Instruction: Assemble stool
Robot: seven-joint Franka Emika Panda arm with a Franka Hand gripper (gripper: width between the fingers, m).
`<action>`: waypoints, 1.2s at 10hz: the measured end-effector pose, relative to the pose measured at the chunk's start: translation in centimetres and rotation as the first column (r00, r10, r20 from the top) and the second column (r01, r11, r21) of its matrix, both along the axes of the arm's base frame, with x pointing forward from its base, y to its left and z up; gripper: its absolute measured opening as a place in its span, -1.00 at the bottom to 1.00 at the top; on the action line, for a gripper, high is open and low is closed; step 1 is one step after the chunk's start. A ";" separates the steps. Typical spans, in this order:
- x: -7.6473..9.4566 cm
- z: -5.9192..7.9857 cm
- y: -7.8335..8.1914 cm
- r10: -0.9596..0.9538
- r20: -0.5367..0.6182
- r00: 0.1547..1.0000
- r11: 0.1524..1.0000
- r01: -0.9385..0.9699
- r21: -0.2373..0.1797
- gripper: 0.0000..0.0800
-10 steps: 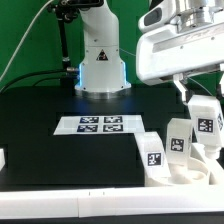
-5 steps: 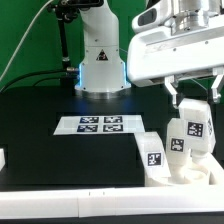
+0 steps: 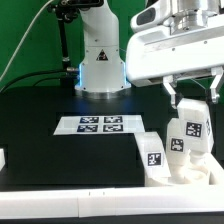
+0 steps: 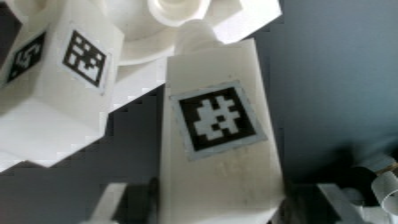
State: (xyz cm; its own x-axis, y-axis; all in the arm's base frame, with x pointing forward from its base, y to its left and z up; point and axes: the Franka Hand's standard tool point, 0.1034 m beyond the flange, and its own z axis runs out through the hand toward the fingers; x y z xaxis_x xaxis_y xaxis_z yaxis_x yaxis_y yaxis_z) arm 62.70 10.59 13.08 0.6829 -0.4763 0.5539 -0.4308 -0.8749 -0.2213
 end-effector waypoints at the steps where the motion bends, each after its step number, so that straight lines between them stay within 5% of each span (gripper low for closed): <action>1: -0.1 -0.5 -0.1 0.002 -0.006 1.000 1.000 -0.002 -0.007 -0.20; 12: -1.1 -3.4 0.1 0.004 -0.019 1.000 0.999 -0.004 -0.035 -0.20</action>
Offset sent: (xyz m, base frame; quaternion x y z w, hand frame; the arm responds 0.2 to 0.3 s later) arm -0.0032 0.0064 -0.0072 -0.0019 0.0119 0.0088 0.9999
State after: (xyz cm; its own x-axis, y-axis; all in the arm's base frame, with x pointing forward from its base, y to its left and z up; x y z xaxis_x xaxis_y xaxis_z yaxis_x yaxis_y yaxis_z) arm 61.63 10.72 9.72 0.6952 -0.4539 0.5574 -0.4311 -0.8838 -0.1821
